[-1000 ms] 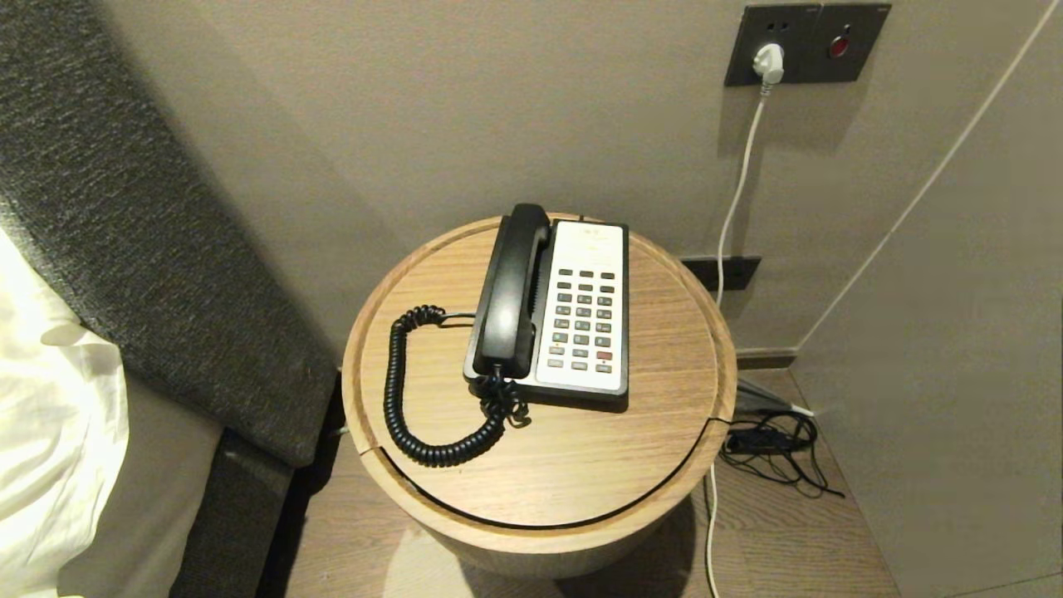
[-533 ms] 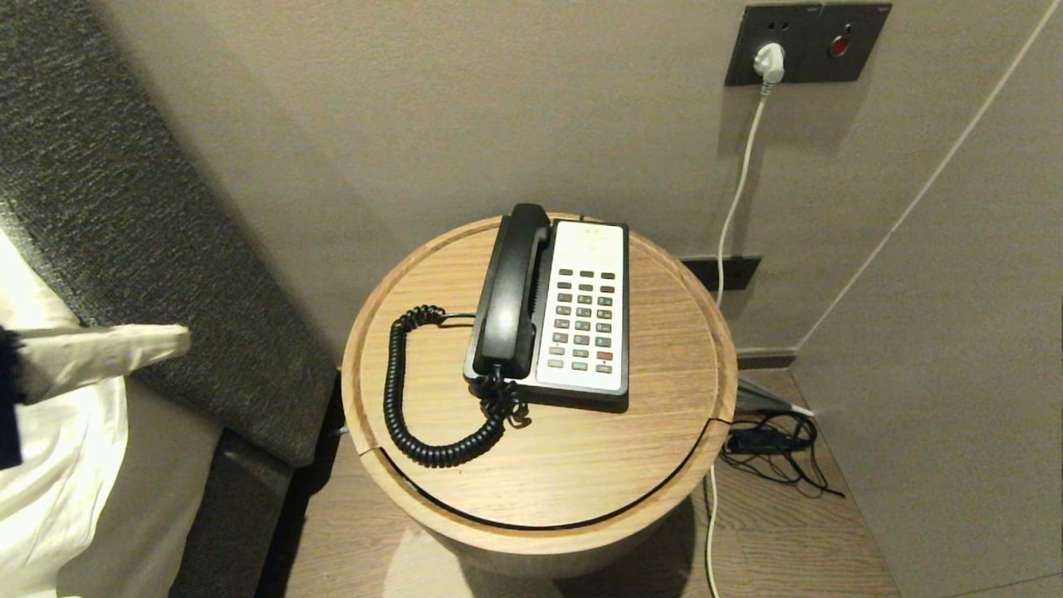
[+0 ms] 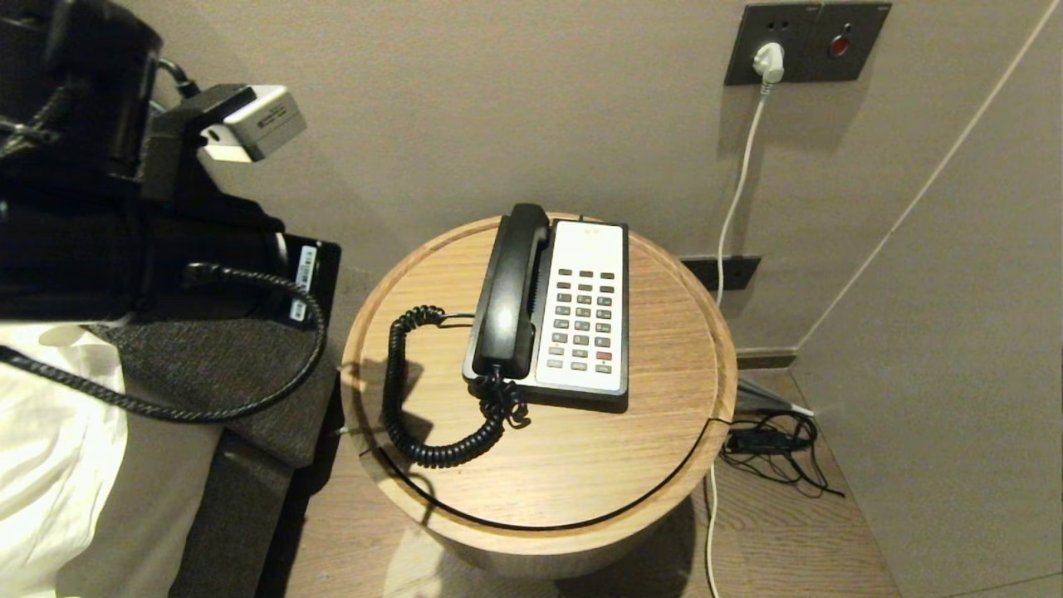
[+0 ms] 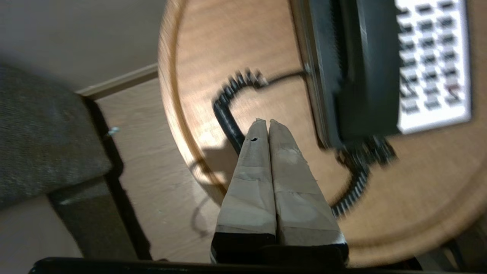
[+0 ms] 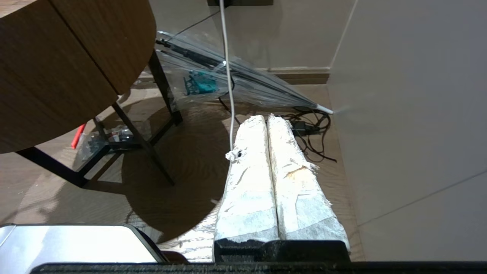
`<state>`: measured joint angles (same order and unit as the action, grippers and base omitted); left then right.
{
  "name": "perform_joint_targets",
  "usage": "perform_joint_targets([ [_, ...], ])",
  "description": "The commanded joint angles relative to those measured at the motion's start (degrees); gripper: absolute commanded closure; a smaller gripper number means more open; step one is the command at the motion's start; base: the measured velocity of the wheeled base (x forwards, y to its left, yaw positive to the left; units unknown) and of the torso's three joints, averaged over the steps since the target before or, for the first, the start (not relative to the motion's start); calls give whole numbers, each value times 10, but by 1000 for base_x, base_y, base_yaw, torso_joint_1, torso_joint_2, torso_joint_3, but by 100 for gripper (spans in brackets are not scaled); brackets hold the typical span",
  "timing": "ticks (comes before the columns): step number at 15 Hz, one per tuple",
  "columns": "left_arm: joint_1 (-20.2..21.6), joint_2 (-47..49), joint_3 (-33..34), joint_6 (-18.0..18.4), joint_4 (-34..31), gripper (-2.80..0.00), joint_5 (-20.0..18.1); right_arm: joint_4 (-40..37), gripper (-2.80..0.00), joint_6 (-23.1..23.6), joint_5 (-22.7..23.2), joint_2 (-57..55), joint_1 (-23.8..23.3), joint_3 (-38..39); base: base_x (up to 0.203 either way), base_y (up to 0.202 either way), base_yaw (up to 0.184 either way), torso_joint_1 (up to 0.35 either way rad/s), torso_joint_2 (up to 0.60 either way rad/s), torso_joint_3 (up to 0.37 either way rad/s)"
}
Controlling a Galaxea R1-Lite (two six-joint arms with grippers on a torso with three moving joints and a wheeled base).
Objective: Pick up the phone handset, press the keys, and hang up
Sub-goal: Pick up the desk phone handset
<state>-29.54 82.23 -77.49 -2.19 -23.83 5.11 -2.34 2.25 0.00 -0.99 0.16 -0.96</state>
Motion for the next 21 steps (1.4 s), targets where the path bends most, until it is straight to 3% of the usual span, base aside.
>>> perform_joint_targets([
  [1,-8,55,-40,-2,-2,0,16,0,0,0,0,0,0,0,0,0,0,0,0,0],
  [6,-53,80,-86,-73,1,0,6,0,0,0,0,0,0,0,0,0,0,0,0,0],
  [21,-114,139,-140,-70,1,0,17,0,0,0,0,0,0,0,0,0,0,0,0,0],
])
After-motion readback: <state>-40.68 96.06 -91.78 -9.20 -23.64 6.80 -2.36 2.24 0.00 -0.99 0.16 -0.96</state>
